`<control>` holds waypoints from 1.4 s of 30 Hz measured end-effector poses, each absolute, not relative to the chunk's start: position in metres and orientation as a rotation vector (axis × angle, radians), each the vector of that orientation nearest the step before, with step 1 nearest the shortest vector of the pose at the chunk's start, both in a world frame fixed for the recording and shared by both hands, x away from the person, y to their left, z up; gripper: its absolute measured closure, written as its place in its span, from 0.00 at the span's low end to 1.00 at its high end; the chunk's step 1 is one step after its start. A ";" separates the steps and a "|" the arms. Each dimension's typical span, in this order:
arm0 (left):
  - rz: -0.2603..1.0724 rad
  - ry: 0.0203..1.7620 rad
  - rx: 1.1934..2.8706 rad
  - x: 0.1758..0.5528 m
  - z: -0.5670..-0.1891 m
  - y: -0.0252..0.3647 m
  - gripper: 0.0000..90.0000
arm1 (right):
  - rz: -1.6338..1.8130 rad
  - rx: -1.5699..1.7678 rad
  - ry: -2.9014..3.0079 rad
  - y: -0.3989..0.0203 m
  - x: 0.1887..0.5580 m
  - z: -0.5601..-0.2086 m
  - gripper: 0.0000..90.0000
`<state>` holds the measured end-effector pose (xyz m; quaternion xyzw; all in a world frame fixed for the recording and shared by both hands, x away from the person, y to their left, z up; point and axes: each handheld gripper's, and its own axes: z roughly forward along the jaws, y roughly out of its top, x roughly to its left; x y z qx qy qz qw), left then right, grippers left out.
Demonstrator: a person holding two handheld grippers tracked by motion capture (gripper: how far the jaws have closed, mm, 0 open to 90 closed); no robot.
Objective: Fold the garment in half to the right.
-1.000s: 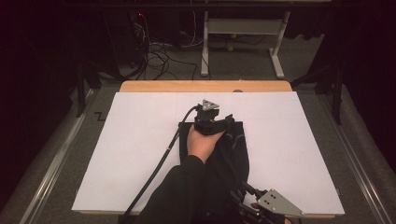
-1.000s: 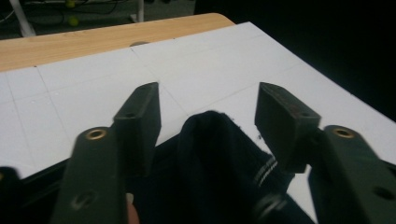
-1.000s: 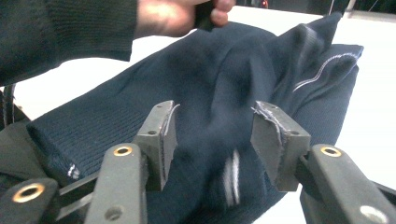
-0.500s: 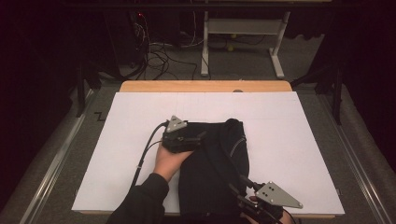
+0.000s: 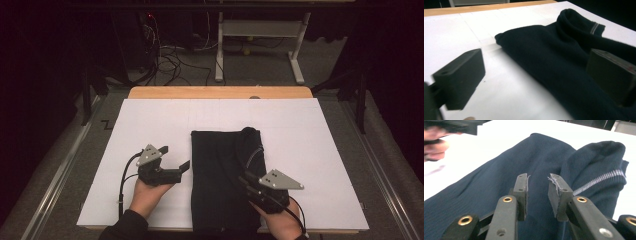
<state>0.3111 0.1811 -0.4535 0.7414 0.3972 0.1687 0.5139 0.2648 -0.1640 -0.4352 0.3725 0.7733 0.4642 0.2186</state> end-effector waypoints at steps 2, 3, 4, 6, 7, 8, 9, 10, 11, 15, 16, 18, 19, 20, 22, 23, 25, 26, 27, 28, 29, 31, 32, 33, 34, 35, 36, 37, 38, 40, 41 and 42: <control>0.422 0.937 1.802 0.302 -0.456 0.187 0.00 | 1.276 1.048 2.144 -0.156 0.278 -0.431 0.85; 0.431 0.936 1.813 0.298 -0.457 0.190 0.00 | 1.268 1.053 2.151 -0.153 0.283 -0.430 0.89; 0.439 0.944 1.815 0.294 -0.459 0.193 0.00 | 1.243 1.057 2.156 -0.149 0.288 -0.428 0.94; 0.466 0.973 1.796 0.287 -0.463 0.203 0.00 | 1.150 1.072 2.173 -0.140 0.301 -0.427 0.97; 0.460 0.983 1.781 0.285 -0.464 0.208 0.00 | 1.124 1.086 2.184 -0.137 0.305 -0.428 0.97; 0.455 0.992 1.767 0.282 -0.464 0.213 0.00 | 1.093 1.094 2.200 -0.134 0.310 -0.429 0.99; 0.456 0.996 1.761 0.280 -0.463 0.217 0.00 | 1.062 1.091 2.212 -0.133 0.313 -0.430 1.00; 0.466 0.994 1.763 0.278 -0.462 0.221 0.00 | 1.033 1.088 2.218 -0.131 0.315 -0.432 1.00; 0.475 0.991 1.766 0.276 -0.462 0.224 0.00 | 1.009 1.089 2.221 -0.131 0.316 -0.434 1.00; 0.465 1.003 1.771 0.276 -0.466 0.233 0.00 | 0.970 1.125 2.203 -0.141 0.319 -0.444 1.00; 0.459 1.010 1.769 0.276 -0.467 0.235 0.00 | 0.972 1.139 2.193 -0.145 0.320 -0.447 1.00; 0.448 1.021 1.757 0.277 -0.468 0.236 0.00 | 0.966 1.160 2.167 -0.155 0.320 -0.452 1.00; 0.448 1.021 1.757 0.277 -0.468 0.236 0.00 | 0.963 1.169 2.154 -0.160 0.320 -0.454 1.00; 0.450 1.015 1.762 0.277 -0.468 0.235 0.00 | 0.956 1.180 2.141 -0.165 0.321 -0.457 1.00; 0.446 0.999 1.781 0.277 -0.468 0.233 0.00 | 0.948 1.214 2.117 -0.177 0.321 -0.462 1.00; 0.445 0.997 1.784 0.277 -0.468 0.232 0.00 | 0.939 1.235 2.107 -0.185 0.322 -0.464 1.00; 0.437 0.990 1.790 0.278 -0.468 0.231 0.00 | 0.939 1.261 2.083 -0.197 0.320 -0.467 1.00; 0.434 0.988 1.792 0.278 -0.468 0.231 0.00 | 0.942 1.265 2.079 -0.201 0.320 -0.467 1.00; 0.430 0.987 1.793 0.279 -0.468 0.231 0.00 | 0.945 1.276 2.070 -0.207 0.319 -0.467 1.00; 0.428 0.987 1.794 0.279 -0.468 0.231 0.00 | 0.947 1.283 2.059 -0.213 0.318 -0.467 1.00; 0.430 0.989 1.796 0.279 -0.469 0.231 0.00 | 0.950 1.298 2.049 -0.220 0.317 -0.467 1.00; 0.440 0.993 1.800 0.279 -0.469 0.233 0.00 | 0.968 1.326 2.019 -0.236 0.314 -0.466 1.00; 0.440 0.998 1.797 0.280 -0.470 0.234 0.00 | 0.975 1.335 2.008 -0.241 0.313 -0.466 1.00; 0.442 1.006 1.796 0.280 -0.471 0.235 0.00 | 0.987 1.338 1.992 -0.248 0.312 -0.465 1.00; 0.446 1.017 1.796 0.281 -0.471 0.237 0.00 | 0.998 1.350 1.971 -0.255 0.309 -0.465 1.00; 0.448 1.022 1.794 0.282 -0.472 0.238 0.00 | 1.009 1.359 1.949 -0.262 0.307 -0.464 0.99; 0.448 1.027 1.793 0.283 -0.473 0.239 0.00 | 1.023 1.360 1.931 -0.269 0.305 -0.463 0.99; 0.445 1.031 1.791 0.284 -0.474 0.241 0.00 | 1.048 1.356 1.915 -0.275 0.302 -0.463 0.98; 0.442 1.034 1.787 0.284 -0.475 0.242 0.00 | 1.088 1.347 1.900 -0.281 0.298 -0.462 0.97; 0.444 1.033 1.781 0.285 -0.475 0.243 0.00 | 1.147 1.316 1.871 -0.290 0.291 -0.460 0.93; 0.446 1.031 1.780 0.285 -0.474 0.244 0.00 | 1.183 1.293 1.862 -0.294 0.286 -0.459 0.91; 0.451 1.032 1.782 0.285 -0.474 0.244 0.00 | 1.206 1.274 1.859 -0.295 0.284 -0.459 0.88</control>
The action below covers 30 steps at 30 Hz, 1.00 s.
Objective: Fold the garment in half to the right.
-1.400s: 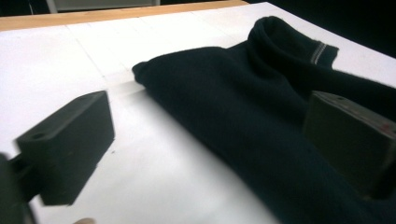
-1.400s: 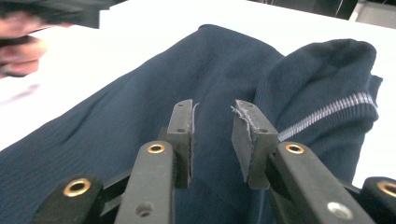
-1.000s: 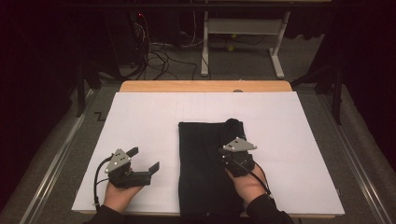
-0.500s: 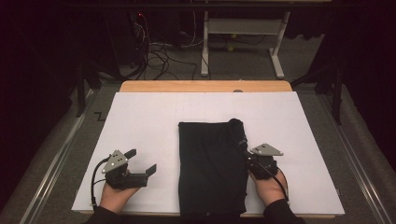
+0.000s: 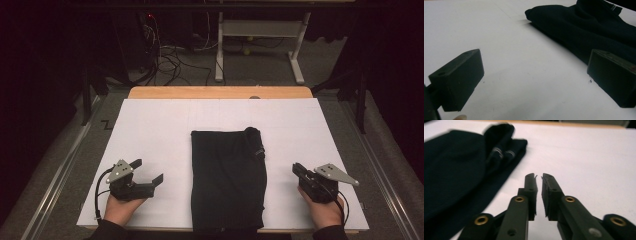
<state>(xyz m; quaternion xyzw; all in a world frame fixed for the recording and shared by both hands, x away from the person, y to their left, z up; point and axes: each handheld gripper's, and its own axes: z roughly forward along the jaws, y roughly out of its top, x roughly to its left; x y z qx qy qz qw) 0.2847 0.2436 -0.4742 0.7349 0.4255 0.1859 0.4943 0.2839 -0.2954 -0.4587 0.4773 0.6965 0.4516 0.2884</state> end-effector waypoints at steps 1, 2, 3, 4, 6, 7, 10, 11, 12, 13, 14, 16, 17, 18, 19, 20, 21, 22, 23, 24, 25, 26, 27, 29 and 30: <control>0.452 1.032 1.783 0.285 -0.474 0.244 0.00 | 1.232 1.252 1.858 -0.297 0.281 -0.458 0.85; 0.450 1.033 1.781 0.285 -0.474 0.243 0.00 | 1.257 1.236 1.863 -0.297 0.279 -0.458 0.80; 0.448 1.032 1.783 0.286 -0.475 0.243 0.00 | 1.284 1.221 1.867 -0.297 0.279 -0.457 0.76; 0.446 1.031 1.785 0.286 -0.475 0.242 0.00 | 1.298 1.206 1.870 -0.296 0.278 -0.456 0.72; 0.443 1.028 1.789 0.286 -0.475 0.241 0.00 | 1.298 1.178 1.873 -0.292 0.278 -0.456 0.62; 0.443 1.024 1.789 0.285 -0.475 0.240 0.00 | 1.303 1.159 1.876 -0.289 0.278 -0.457 0.59; 0.447 1.010 1.786 0.282 -0.472 0.239 0.00 | 1.319 1.127 1.883 -0.284 0.277 -0.458 0.42; 0.448 1.005 1.785 0.282 -0.472 0.240 0.00 | 1.330 1.115 1.884 -0.284 0.276 -0.458 0.36; 0.448 1.004 1.780 0.281 -0.471 0.240 0.00 | 1.341 1.106 1.883 -0.283 0.276 -0.458 0.30; 0.448 1.001 1.775 0.280 -0.470 0.241 0.00 | 1.351 1.102 1.879 -0.283 0.276 -0.458 0.26; 0.448 1.000 1.772 0.280 -0.470 0.242 0.00 | 1.357 1.098 1.876 -0.282 0.276 -0.458 0.21; 0.445 0.999 1.766 0.280 -0.469 0.243 0.00 | 1.363 1.101 1.868 -0.281 0.275 -0.457 0.14; 0.443 0.999 1.760 0.281 -0.469 0.244 0.00 | 1.368 1.101 1.869 -0.280 0.274 -0.457 0.13; 0.442 0.997 1.758 0.281 -0.469 0.244 0.00 | 1.379 1.102 1.871 -0.279 0.273 -0.456 0.11; 0.442 0.993 1.756 0.281 -0.469 0.245 0.00 | 1.381 1.103 1.871 -0.279 0.271 -0.456 0.09; 0.443 0.992 1.750 0.281 -0.468 0.246 0.00 | 1.378 1.097 1.870 -0.278 0.269 -0.455 0.06; 0.442 0.993 1.746 0.281 -0.468 0.246 0.00 | 1.380 1.096 1.866 -0.277 0.266 -0.454 0.02; 0.444 0.989 1.742 0.281 -0.467 0.247 0.00 | 1.384 1.096 1.863 -0.276 0.264 -0.453 0.00; 0.445 0.988 1.739 0.280 -0.467 0.247 0.00 | 1.390 1.098 1.860 -0.277 0.261 -0.452 0.00; 0.444 0.983 1.737 0.280 -0.466 0.247 0.00 | 1.392 1.094 1.854 -0.278 0.259 -0.451 0.00; 0.444 0.981 1.736 0.280 -0.466 0.247 0.00 | 1.391 1.093 1.837 -0.279 0.256 -0.451 0.00; 0.445 0.977 1.736 0.280 -0.466 0.247 0.00 | 1.392 1.092 1.828 -0.280 0.254 -0.451 0.00; 0.445 0.974 1.735 0.280 -0.466 0.246 0.00 | 1.395 1.094 1.823 -0.281 0.253 -0.451 0.00; 0.444 0.966 1.741 0.280 -0.466 0.245 0.00 | 1.390 1.100 1.829 -0.283 0.252 -0.453 0.00; 0.444 0.965 1.742 0.280 -0.466 0.245 0.00 | 1.386 1.100 1.832 -0.284 0.252 -0.453 0.00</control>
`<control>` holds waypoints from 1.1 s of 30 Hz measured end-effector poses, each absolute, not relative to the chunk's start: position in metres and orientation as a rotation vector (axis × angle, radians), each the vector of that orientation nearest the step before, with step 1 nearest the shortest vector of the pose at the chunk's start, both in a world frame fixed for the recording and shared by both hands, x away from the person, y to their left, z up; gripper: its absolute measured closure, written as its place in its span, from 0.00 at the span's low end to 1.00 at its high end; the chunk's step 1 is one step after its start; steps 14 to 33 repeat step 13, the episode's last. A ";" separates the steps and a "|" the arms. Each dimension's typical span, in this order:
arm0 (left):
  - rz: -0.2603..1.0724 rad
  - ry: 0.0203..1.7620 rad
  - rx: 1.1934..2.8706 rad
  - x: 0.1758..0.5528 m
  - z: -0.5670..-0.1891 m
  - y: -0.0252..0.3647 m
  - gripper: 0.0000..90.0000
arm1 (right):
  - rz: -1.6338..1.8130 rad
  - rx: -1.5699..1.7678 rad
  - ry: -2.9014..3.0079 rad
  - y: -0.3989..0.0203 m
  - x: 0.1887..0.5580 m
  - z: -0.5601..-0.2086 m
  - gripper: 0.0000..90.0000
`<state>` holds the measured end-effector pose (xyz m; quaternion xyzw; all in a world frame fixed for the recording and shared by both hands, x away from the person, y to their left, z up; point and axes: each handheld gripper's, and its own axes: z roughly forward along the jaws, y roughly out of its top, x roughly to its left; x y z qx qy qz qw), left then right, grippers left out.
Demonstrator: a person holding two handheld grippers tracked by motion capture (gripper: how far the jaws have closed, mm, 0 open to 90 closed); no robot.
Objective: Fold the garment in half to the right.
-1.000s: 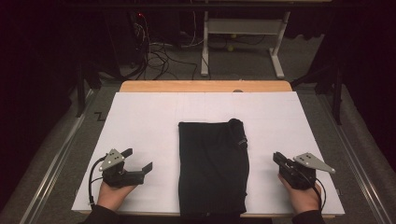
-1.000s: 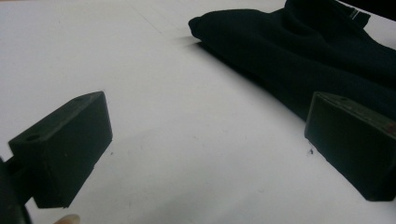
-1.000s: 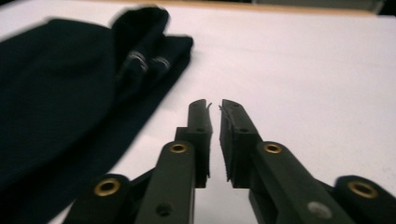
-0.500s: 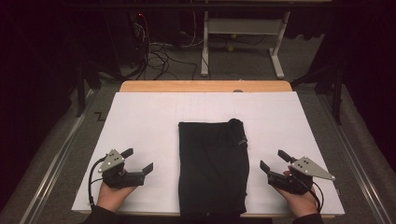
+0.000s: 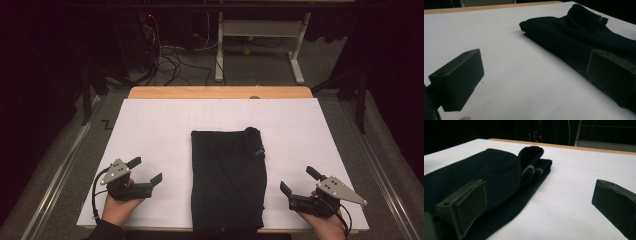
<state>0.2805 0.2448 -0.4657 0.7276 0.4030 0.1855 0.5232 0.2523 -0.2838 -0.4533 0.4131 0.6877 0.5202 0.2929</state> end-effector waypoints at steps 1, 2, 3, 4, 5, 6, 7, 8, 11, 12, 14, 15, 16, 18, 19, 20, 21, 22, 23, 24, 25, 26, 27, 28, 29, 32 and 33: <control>0.444 0.964 1.742 0.281 -0.466 0.244 0.00 | 1.383 1.098 1.834 -0.284 0.253 -0.454 0.00; 0.443 0.962 1.743 0.281 -0.466 0.244 0.00 | 1.381 1.097 1.834 -0.284 0.253 -0.454 0.00; 0.445 0.959 1.746 0.281 -0.466 0.244 0.00 | 1.380 1.099 1.832 -0.284 0.253 -0.454 0.00; 0.444 0.958 1.747 0.281 -0.466 0.244 0.00 | 1.380 1.099 1.831 -0.284 0.253 -0.454 0.00; 0.443 0.958 1.746 0.281 -0.466 0.244 0.00 | 1.379 1.099 1.832 -0.284 0.253 -0.454 0.00; 0.442 0.959 1.744 0.281 -0.466 0.244 0.00 | 1.377 1.098 1.832 -0.284 0.253 -0.454 0.00; 0.441 0.958 1.743 0.281 -0.466 0.244 0.00 | 1.375 1.097 1.833 -0.284 0.253 -0.454 0.00; 0.441 0.957 1.744 0.281 -0.466 0.244 0.00 | 1.375 1.094 1.834 -0.284 0.253 -0.455 0.00; 0.441 0.955 1.753 0.282 -0.466 0.242 0.00 | 1.367 1.097 1.836 -0.284 0.253 -0.455 0.00; 0.436 0.952 1.752 0.282 -0.465 0.241 0.00 | 1.364 1.096 1.837 -0.284 0.254 -0.456 0.00; 0.431 0.953 1.750 0.282 -0.465 0.241 0.00 | 1.359 1.099 1.838 -0.285 0.254 -0.457 0.00; 0.431 0.953 1.750 0.282 -0.465 0.241 0.00 | 1.359 1.099 1.838 -0.285 0.254 -0.457 0.00; 0.431 0.953 1.750 0.282 -0.465 0.241 0.00 | 1.359 1.099 1.838 -0.285 0.254 -0.457 0.00; 0.431 0.953 1.750 0.282 -0.465 0.241 0.00 | 1.359 1.099 1.838 -0.285 0.254 -0.457 0.00; 0.431 0.953 1.750 0.282 -0.465 0.241 0.00 | 1.359 1.099 1.838 -0.285 0.254 -0.457 0.00; 0.431 0.953 1.750 0.282 -0.465 0.241 0.00 | 1.359 1.099 1.838 -0.285 0.254 -0.457 0.00; 0.431 0.953 1.750 0.282 -0.465 0.241 0.00 | 1.359 1.099 1.838 -0.285 0.254 -0.457 0.00; 0.431 0.953 1.750 0.282 -0.465 0.241 0.00 | 1.359 1.099 1.838 -0.285 0.254 -0.457 0.00; 0.431 0.953 1.750 0.282 -0.465 0.241 0.00 | 1.359 1.099 1.838 -0.285 0.254 -0.457 0.00; 0.431 0.953 1.750 0.282 -0.465 0.241 0.00 | 1.359 1.099 1.838 -0.285 0.254 -0.457 0.00; 0.431 0.953 1.750 0.282 -0.465 0.241 0.00 | 1.359 1.099 1.838 -0.285 0.254 -0.457 0.00; 0.431 0.953 1.750 0.282 -0.465 0.241 0.00 | 1.359 1.099 1.838 -0.285 0.254 -0.457 0.00; 0.431 0.953 1.750 0.282 -0.465 0.241 0.00 | 1.359 1.099 1.838 -0.285 0.254 -0.457 0.00; 0.431 0.953 1.750 0.282 -0.465 0.241 0.00 | 1.359 1.099 1.838 -0.285 0.254 -0.457 0.00; 0.431 0.953 1.750 0.282 -0.465 0.241 0.00 | 1.359 1.099 1.838 -0.285 0.254 -0.457 0.00; 0.431 0.953 1.750 0.282 -0.465 0.241 0.00 | 1.359 1.099 1.838 -0.285 0.254 -0.457 0.00; 0.431 0.953 1.750 0.282 -0.465 0.241 0.00 | 1.359 1.099 1.838 -0.285 0.254 -0.457 0.00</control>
